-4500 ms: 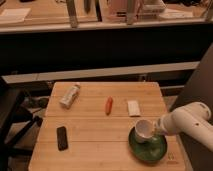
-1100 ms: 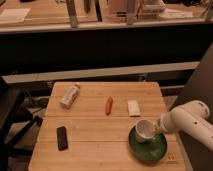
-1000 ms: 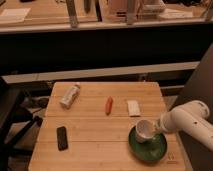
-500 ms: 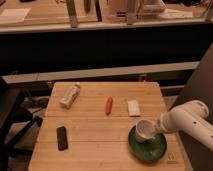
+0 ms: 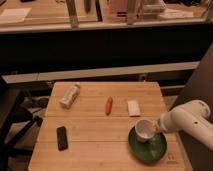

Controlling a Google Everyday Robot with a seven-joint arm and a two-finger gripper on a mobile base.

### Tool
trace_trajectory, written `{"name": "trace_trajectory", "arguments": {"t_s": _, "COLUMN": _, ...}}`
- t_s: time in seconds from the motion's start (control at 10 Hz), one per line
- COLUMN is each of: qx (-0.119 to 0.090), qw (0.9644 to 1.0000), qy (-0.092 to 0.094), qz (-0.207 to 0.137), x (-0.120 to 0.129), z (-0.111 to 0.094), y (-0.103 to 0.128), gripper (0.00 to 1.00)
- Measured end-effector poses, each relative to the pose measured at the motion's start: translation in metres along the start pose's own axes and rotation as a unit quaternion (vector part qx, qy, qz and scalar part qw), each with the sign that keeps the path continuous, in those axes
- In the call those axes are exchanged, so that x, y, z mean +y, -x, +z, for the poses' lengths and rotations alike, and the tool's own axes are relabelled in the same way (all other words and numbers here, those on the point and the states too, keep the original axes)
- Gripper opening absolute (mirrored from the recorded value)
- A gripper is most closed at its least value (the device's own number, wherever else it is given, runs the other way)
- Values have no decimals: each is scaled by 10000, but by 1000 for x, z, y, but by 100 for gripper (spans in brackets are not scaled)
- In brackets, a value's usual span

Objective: Place the ceramic cup in the ceramic bowl

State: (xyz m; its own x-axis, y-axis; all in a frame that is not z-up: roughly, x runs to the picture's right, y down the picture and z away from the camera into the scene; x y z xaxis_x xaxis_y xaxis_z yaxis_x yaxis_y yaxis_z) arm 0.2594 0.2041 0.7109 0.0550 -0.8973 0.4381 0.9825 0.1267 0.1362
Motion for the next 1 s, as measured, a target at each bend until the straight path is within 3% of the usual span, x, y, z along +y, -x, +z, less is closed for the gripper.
{"name": "trace_trajectory", "arguments": {"t_s": 0.3, "qx": 112, "qw": 9999, "qy": 20, "qz": 13, "x": 2, "z": -9, "y": -2, "gripper": 80}}
{"name": "trace_trajectory", "arguments": {"t_s": 0.6, "qx": 173, "qw": 9998, "qy": 19, "qz": 52, "x": 5, "z": -14, "y": -4, "gripper": 80}}
{"name": "trace_trajectory", "arguments": {"t_s": 1.0, "qx": 307, "qw": 9994, "qy": -138, "qz": 109, "x": 3, "z": -29, "y": -5, "gripper": 79}}
